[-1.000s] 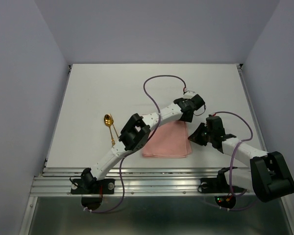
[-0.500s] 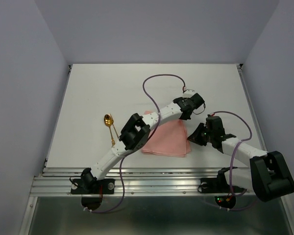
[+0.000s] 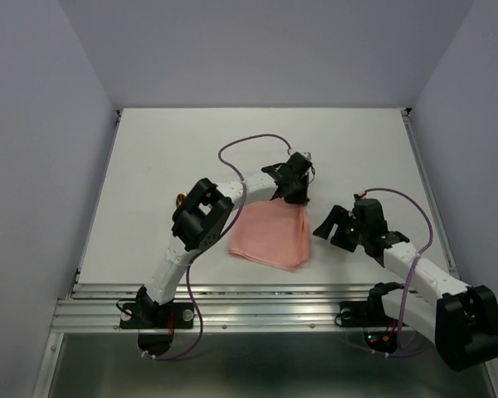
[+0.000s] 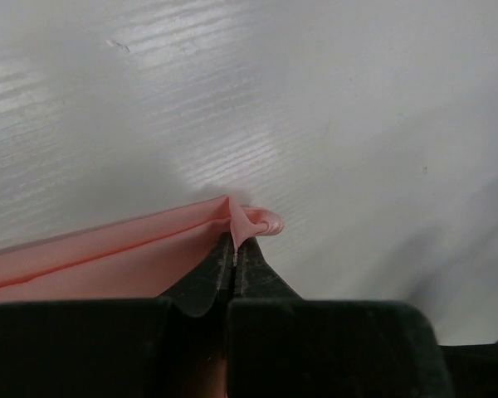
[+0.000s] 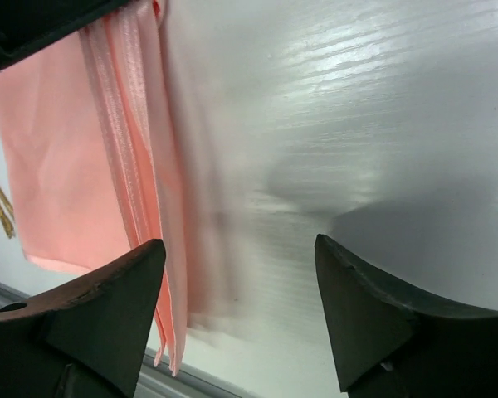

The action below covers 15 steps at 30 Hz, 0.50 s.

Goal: Fold the napkin into a case and place the utensils inside
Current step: Pick up the lower triangle-folded napkin from the center of the board.

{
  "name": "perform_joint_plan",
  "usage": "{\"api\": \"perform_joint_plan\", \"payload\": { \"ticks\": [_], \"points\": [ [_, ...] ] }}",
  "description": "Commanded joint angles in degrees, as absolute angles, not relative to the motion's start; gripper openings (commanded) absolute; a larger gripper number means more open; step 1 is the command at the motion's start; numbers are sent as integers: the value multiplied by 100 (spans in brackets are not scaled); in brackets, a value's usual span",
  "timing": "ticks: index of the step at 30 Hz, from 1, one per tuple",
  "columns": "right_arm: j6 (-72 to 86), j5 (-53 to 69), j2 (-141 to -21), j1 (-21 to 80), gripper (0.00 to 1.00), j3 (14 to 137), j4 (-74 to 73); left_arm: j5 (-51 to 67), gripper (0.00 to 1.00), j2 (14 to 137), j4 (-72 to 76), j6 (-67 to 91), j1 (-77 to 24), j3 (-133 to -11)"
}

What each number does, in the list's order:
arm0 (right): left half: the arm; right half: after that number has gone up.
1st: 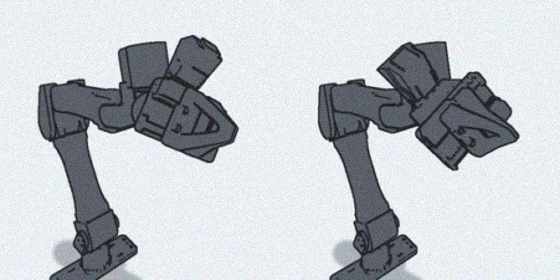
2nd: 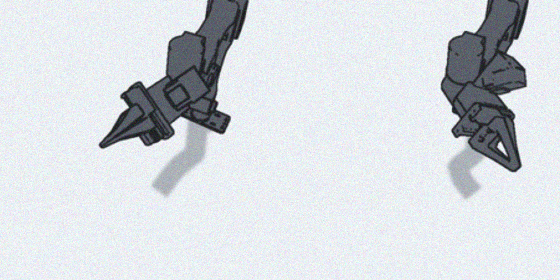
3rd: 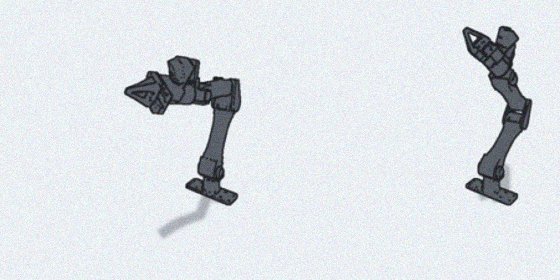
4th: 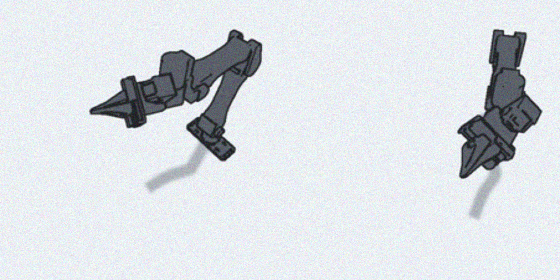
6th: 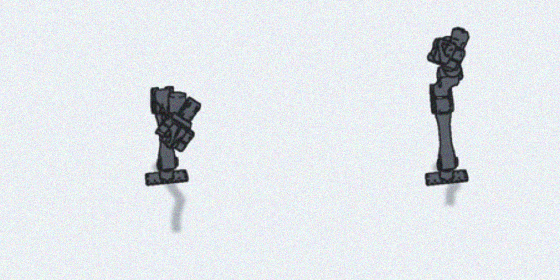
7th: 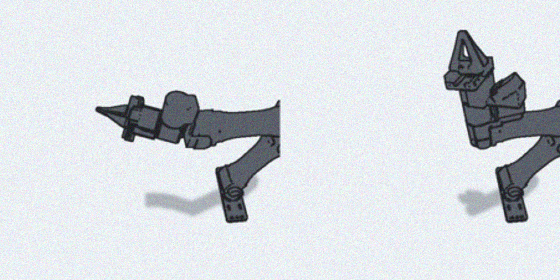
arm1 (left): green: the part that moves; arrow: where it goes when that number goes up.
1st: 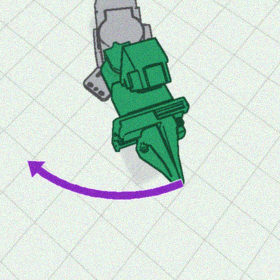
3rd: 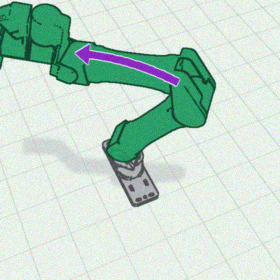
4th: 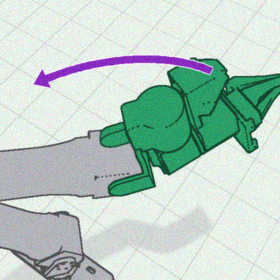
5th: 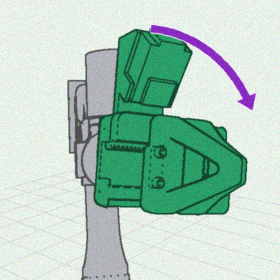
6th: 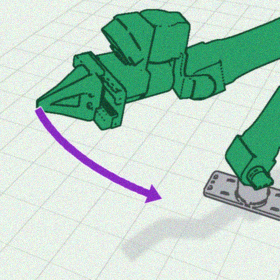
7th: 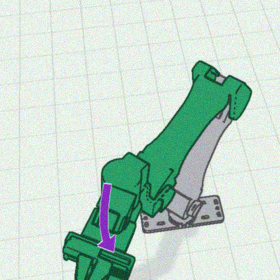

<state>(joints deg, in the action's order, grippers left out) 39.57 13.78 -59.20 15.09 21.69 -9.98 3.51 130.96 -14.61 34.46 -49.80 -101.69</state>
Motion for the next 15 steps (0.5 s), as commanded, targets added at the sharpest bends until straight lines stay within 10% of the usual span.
{"api": "perform_joint_plan", "payload": {
  "ticks": [1, 15],
  "points": [
    [3893, 1625, -5485, 1538, 80, 2373, -1345, 1458, 0, 12464, -423, 3603, -4852, -9651],
    [5097, 2076, -5379, 2159, 86, 1836, -62, 3023, 0, 12067, 1976, 4570, -4316, -8086]
  ]
}}
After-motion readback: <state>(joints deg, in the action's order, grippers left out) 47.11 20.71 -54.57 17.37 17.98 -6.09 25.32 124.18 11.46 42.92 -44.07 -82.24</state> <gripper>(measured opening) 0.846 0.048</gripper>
